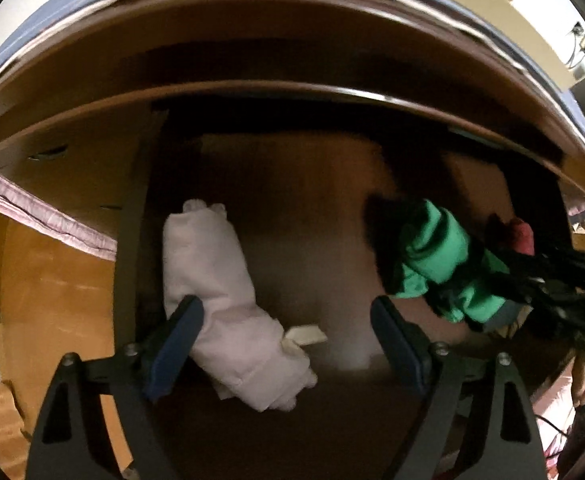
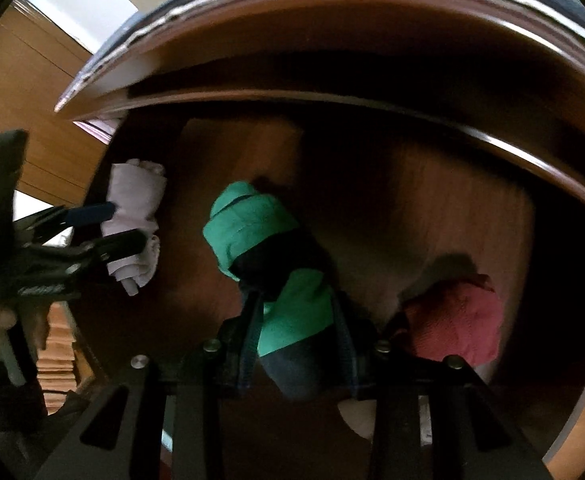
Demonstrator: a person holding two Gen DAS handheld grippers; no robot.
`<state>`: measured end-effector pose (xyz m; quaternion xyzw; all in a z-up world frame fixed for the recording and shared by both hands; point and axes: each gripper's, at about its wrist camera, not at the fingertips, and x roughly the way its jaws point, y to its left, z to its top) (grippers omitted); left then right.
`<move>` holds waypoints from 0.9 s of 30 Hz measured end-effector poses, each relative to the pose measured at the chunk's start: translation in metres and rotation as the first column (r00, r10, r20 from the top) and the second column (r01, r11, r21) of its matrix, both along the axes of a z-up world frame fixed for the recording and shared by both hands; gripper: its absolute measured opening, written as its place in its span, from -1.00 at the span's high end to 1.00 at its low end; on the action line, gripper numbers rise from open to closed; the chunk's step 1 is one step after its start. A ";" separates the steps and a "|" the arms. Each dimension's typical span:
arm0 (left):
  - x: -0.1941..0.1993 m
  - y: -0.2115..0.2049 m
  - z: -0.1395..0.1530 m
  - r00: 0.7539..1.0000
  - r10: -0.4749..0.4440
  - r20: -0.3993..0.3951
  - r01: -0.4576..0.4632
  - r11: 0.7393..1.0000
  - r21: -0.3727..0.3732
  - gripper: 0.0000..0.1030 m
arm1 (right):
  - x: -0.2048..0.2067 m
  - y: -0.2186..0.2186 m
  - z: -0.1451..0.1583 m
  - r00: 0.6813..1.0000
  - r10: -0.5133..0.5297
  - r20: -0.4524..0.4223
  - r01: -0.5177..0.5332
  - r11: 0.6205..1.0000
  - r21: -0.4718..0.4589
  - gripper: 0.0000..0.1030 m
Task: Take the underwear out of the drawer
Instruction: 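Grasp pink-white underwear with left tool while right tool grasps green-black sock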
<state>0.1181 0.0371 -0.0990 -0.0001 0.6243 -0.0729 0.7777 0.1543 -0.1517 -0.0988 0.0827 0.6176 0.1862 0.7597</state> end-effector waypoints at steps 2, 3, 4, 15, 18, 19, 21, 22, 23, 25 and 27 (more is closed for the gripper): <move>0.005 -0.007 -0.004 0.999 -0.025 -0.021 0.026 0.999 0.035 -0.71 | -0.003 -0.005 0.003 1.000 -0.009 0.006 0.009 1.000 0.024 0.26; 0.007 -0.011 -0.006 0.999 -0.039 -0.031 0.040 0.998 0.042 -0.72 | -0.003 -0.006 0.004 1.000 -0.013 0.008 0.013 0.999 0.039 0.26; 0.009 -0.015 -0.007 0.998 -0.050 -0.035 0.051 0.998 0.044 -0.75 | -0.003 -0.008 0.005 1.000 -0.019 0.009 0.019 0.998 0.055 0.26; 0.020 -0.038 0.003 0.986 -0.156 -0.060 0.145 0.978 -0.151 -0.58 | -0.015 -0.036 0.026 0.998 -0.059 0.011 0.057 0.989 0.140 0.26; 0.015 -0.034 0.023 0.987 -0.162 0.022 0.163 0.986 -0.024 -0.62 | -0.013 -0.034 0.025 0.999 -0.044 0.018 0.041 0.990 0.135 0.26; 0.014 -0.033 0.025 0.987 -0.159 0.027 0.160 0.987 -0.012 -0.71 | -0.011 -0.033 0.025 0.999 -0.040 0.021 0.037 0.991 0.128 0.26; 0.015 -0.031 0.026 0.990 -0.143 0.010 0.143 0.990 -0.002 -0.74 | -0.005 -0.022 0.019 0.999 -0.036 0.024 0.033 0.992 0.122 0.26; 0.014 -0.031 0.024 0.991 -0.137 -0.003 0.137 0.991 0.004 -0.75 | -0.002 -0.017 0.018 0.999 -0.032 0.025 0.028 0.992 0.123 0.26; 0.014 -0.033 0.021 0.991 -0.133 -0.012 0.133 0.991 0.010 -0.78 | -0.003 -0.018 0.019 0.999 -0.026 0.026 0.023 0.992 0.126 0.26; 0.017 -0.034 0.008 0.993 -0.109 -0.046 0.111 0.993 0.046 -0.79 | -0.005 -0.018 0.021 1.000 -0.010 0.026 0.007 0.992 0.125 0.26; 0.020 -0.029 -0.010 0.992 -0.093 -0.090 0.100 0.992 0.081 -0.79 | -0.005 -0.014 0.021 1.000 0.003 0.027 -0.006 0.993 0.117 0.26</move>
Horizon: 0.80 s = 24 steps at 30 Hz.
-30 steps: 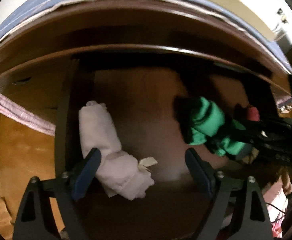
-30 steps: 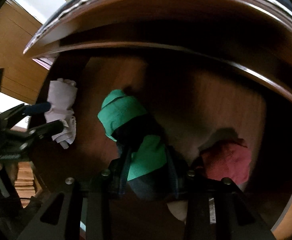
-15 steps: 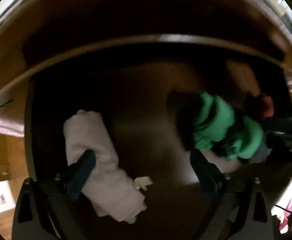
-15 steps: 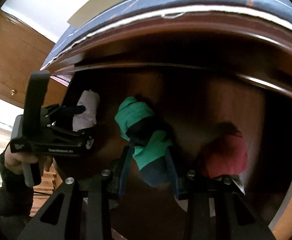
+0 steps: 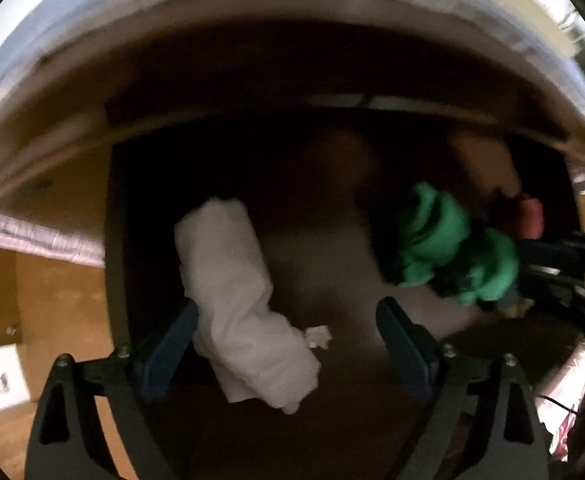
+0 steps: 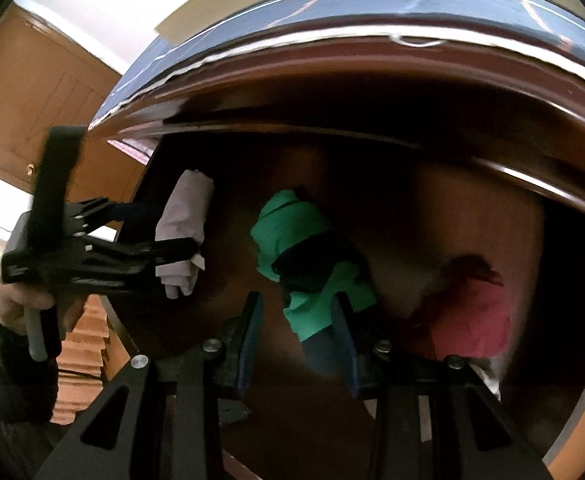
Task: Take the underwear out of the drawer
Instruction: 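Grasp pink-white underwear with left tool while right tool grasps green-black sock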
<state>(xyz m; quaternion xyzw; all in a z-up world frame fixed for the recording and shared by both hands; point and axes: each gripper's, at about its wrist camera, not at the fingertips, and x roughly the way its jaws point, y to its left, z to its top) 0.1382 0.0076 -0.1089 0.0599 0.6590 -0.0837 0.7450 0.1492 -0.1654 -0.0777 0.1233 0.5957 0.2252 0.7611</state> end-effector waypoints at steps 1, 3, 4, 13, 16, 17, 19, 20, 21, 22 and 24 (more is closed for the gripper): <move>0.000 0.002 -0.005 1.000 -0.003 -0.010 0.003 1.000 0.015 -0.79 | 0.000 0.003 0.000 1.000 0.005 0.002 -0.005 1.000 -0.003 0.26; -0.001 -0.003 -0.009 0.999 -0.043 0.007 0.043 0.996 0.081 -0.79 | -0.001 0.004 0.001 1.000 0.010 0.007 -0.010 1.000 -0.010 0.26; -0.001 -0.006 -0.011 0.998 -0.060 0.012 0.059 0.993 0.107 -0.79 | 0.000 0.006 0.001 1.000 0.009 0.008 -0.009 1.000 -0.012 0.26; 0.004 -0.033 -0.025 0.971 -0.235 0.040 0.234 0.972 0.028 -0.02 | 0.003 0.004 -0.007 1.000 -0.017 0.003 0.018 0.997 -0.069 0.26; 0.007 -0.023 -0.023 0.979 -0.197 0.044 0.200 0.977 -0.072 0.13 | 0.008 0.013 -0.011 1.000 0.020 0.005 -0.019 0.996 -0.083 0.26; 0.007 -0.021 -0.021 0.979 -0.198 0.058 0.203 0.975 -0.094 0.36 | 0.012 0.019 -0.013 0.999 0.041 0.008 -0.040 0.994 -0.100 0.26; 0.006 -0.016 -0.019 0.975 -0.211 0.071 0.219 0.966 -0.136 0.56 | 0.018 0.030 -0.015 0.996 0.087 0.009 -0.085 0.989 -0.124 -0.01; 0.005 -0.015 -0.019 0.976 -0.209 0.070 0.217 0.965 -0.145 0.56 | 0.022 0.037 -0.017 0.992 0.123 0.010 -0.120 0.983 -0.138 -0.11; 0.004 -0.015 -0.019 0.976 -0.207 0.067 0.215 0.965 -0.148 0.56 | 0.023 0.042 -0.018 0.988 0.152 0.014 -0.148 0.977 -0.155 -0.22; 0.004 -0.014 -0.019 0.976 -0.207 0.063 0.214 0.966 -0.148 0.54 | 0.025 0.047 -0.019 0.984 0.179 0.018 -0.173 0.967 -0.186 -0.23; 0.004 -0.016 -0.021 0.974 -0.223 0.047 0.227 0.967 -0.115 0.47 | 0.027 0.058 -0.025 0.971 0.241 0.007 -0.230 0.935 -0.269 -0.23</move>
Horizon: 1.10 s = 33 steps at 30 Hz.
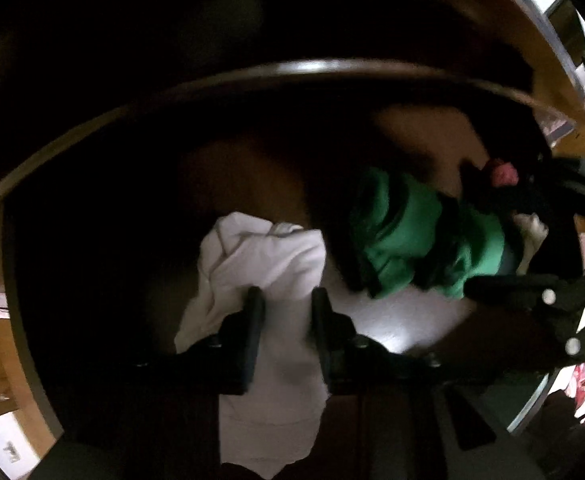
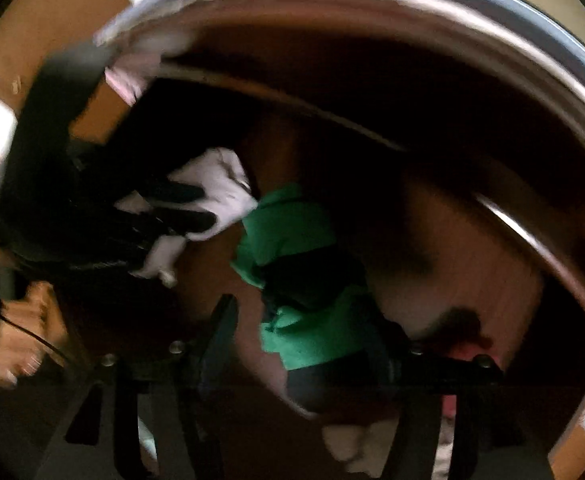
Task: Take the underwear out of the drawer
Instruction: 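Grasp pink-white underwear with left tool while right tool grasps green-black sock, then lift both held items up out of the drawer toward the tray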
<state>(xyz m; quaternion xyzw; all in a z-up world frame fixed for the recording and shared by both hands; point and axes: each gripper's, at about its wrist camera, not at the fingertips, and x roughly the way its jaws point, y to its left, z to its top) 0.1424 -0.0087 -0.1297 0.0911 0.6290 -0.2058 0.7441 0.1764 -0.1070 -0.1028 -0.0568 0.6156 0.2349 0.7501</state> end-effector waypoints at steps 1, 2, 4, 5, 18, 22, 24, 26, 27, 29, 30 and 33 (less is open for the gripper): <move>0.003 -0.003 0.000 1.000 -0.004 0.002 0.004 1.000 0.013 0.31 | 0.001 0.004 -0.005 1.000 0.023 -0.003 -0.023 0.999 -0.046 -0.23; 0.003 -0.004 0.000 1.000 -0.006 -0.002 0.006 0.999 0.037 -0.02 | 0.001 0.006 -0.008 0.999 0.032 -0.006 -0.032 0.996 -0.078 -0.23; 0.003 -0.007 0.003 1.000 0.009 -0.004 -0.009 0.995 0.095 -0.47 | 0.003 0.010 -0.016 0.999 0.042 -0.012 -0.043 0.988 -0.148 -0.23; 0.003 -0.006 0.007 1.000 0.012 0.009 -0.012 0.994 0.108 -0.52 | 0.003 0.012 -0.018 0.999 0.048 0.005 -0.047 0.982 -0.181 -0.23; -0.012 0.010 0.017 0.999 0.036 0.007 -0.037 0.986 0.165 -0.74 | -0.002 0.045 -0.035 0.982 0.190 0.022 -0.168 0.912 -0.373 -0.16; -0.020 -0.021 0.000 0.999 -0.024 -0.023 0.029 0.968 0.249 -0.75 | 0.008 0.031 -0.030 0.992 0.122 -0.036 -0.127 0.952 -0.279 0.27; -0.023 -0.027 -0.007 0.998 -0.062 -0.027 0.067 0.951 0.302 -0.75 | 0.012 0.015 -0.021 0.996 0.061 -0.072 -0.074 0.981 -0.182 0.41; -0.027 -0.031 -0.013 0.997 -0.071 -0.024 0.075 0.942 0.327 -0.74 | 0.016 -0.005 -0.009 0.994 -0.005 -0.113 0.001 0.999 -0.038 0.44; -0.028 -0.036 -0.016 0.996 -0.077 -0.033 0.084 0.942 0.326 -0.72 | 0.017 -0.012 -0.004 0.991 -0.031 -0.129 0.034 0.999 0.018 0.46; -0.029 -0.040 -0.020 0.997 -0.078 -0.020 0.080 0.933 0.350 -0.76 | 0.018 -0.030 0.007 0.981 -0.098 -0.169 0.126 0.979 0.160 0.46; -0.028 -0.041 -0.022 0.996 -0.084 -0.004 0.080 0.933 0.351 -0.75 | 0.018 -0.036 0.011 0.976 -0.121 -0.179 0.158 0.966 0.207 0.46; -0.023 -0.034 -0.027 0.995 -0.075 -0.069 0.089 0.966 0.242 -0.39 | 0.015 -0.057 0.020 0.955 -0.189 -0.228 0.263 0.895 0.359 0.47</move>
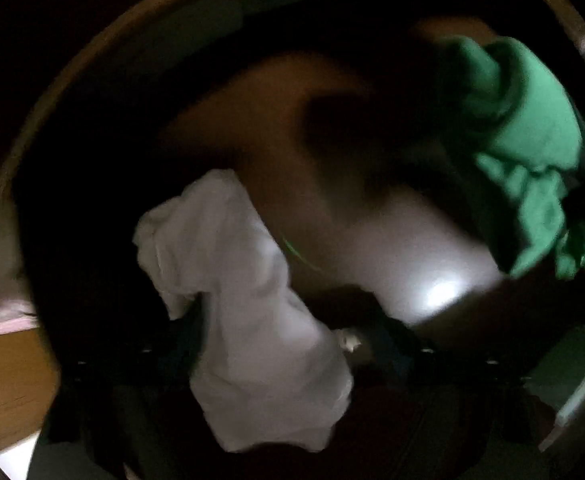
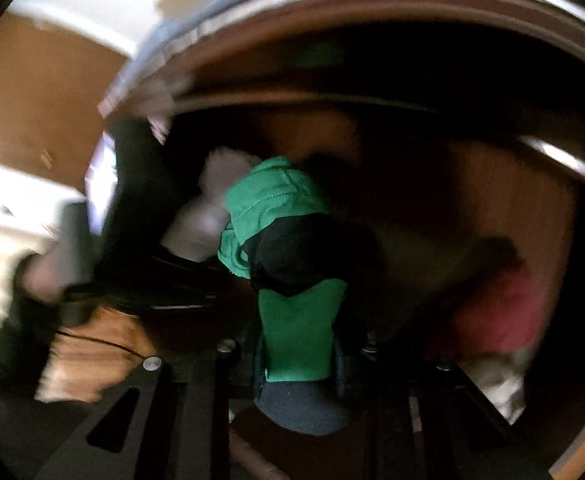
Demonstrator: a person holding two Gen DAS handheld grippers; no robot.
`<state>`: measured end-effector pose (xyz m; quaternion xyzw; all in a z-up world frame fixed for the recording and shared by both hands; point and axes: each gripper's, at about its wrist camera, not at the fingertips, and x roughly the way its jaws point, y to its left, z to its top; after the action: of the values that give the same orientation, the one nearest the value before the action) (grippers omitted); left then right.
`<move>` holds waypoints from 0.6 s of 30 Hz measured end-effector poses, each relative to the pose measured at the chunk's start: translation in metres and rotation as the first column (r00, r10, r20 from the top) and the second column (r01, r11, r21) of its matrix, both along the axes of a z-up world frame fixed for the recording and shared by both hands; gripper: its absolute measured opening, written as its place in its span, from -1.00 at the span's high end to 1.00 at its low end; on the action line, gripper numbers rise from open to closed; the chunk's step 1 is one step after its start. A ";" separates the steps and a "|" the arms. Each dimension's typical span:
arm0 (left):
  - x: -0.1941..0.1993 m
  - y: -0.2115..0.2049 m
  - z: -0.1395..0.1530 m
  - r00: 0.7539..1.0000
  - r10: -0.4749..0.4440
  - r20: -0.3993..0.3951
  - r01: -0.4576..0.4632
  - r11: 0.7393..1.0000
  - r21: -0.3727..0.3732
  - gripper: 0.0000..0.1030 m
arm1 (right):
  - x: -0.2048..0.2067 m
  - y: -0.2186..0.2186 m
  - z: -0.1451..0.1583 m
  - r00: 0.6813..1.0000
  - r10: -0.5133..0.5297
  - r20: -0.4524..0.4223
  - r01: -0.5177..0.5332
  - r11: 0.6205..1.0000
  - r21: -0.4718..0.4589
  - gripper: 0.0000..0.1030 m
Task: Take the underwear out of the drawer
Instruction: 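Lift both held items up out of the drawer toward the tray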
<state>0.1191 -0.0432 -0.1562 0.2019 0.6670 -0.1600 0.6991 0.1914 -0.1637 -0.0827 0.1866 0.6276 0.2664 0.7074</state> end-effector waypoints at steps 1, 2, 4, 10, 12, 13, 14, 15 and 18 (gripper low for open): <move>0.001 0.001 0.000 1.000 -0.001 -0.003 0.001 1.000 -0.004 -0.36 | -0.002 -0.008 0.001 0.999 -0.036 -0.013 0.037 0.998 0.059 0.47; 0.000 0.001 0.000 1.000 -0.018 0.003 0.018 1.000 0.001 -0.32 | -0.008 -0.017 0.000 0.997 -0.070 -0.028 0.073 0.991 0.115 0.47; 0.001 0.005 0.004 0.998 -0.058 0.026 0.059 0.998 -0.007 -0.07 | -0.017 -0.023 -0.001 0.990 -0.132 -0.055 0.141 0.969 0.202 0.47; 0.002 -0.001 0.016 0.998 -0.020 0.061 0.029 0.987 -0.160 0.60 | -0.044 -0.050 -0.011 0.955 -0.280 -0.096 0.295 0.877 0.378 0.47; 0.002 0.003 0.020 0.998 0.017 0.055 -0.004 0.974 -0.228 0.63 | -0.049 -0.044 -0.016 0.936 -0.332 -0.113 0.348 0.835 0.427 0.47; 0.001 0.005 0.022 0.997 0.040 0.063 -0.022 0.966 -0.256 0.64 | -0.044 -0.040 -0.020 0.927 -0.354 -0.124 0.370 0.813 0.449 0.47; -0.001 0.008 0.024 0.996 0.054 0.075 -0.031 0.961 -0.273 0.65 | -0.046 -0.042 -0.023 0.915 -0.380 -0.135 0.397 0.787 0.473 0.47; -0.003 0.008 0.027 0.994 0.061 0.086 -0.034 0.958 -0.286 0.66 | -0.050 -0.029 -0.026 0.907 -0.397 -0.138 0.411 0.772 0.485 0.47; -0.010 0.008 0.034 0.990 0.085 0.109 -0.044 0.940 -0.337 0.67 | -0.056 -0.023 -0.023 0.894 -0.429 -0.132 0.432 0.742 0.514 0.47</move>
<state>0.1086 -0.0355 -0.1226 0.0679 0.5925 -0.2349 0.7676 0.1351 -0.1865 -0.1062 0.5145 0.4710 0.2581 0.6685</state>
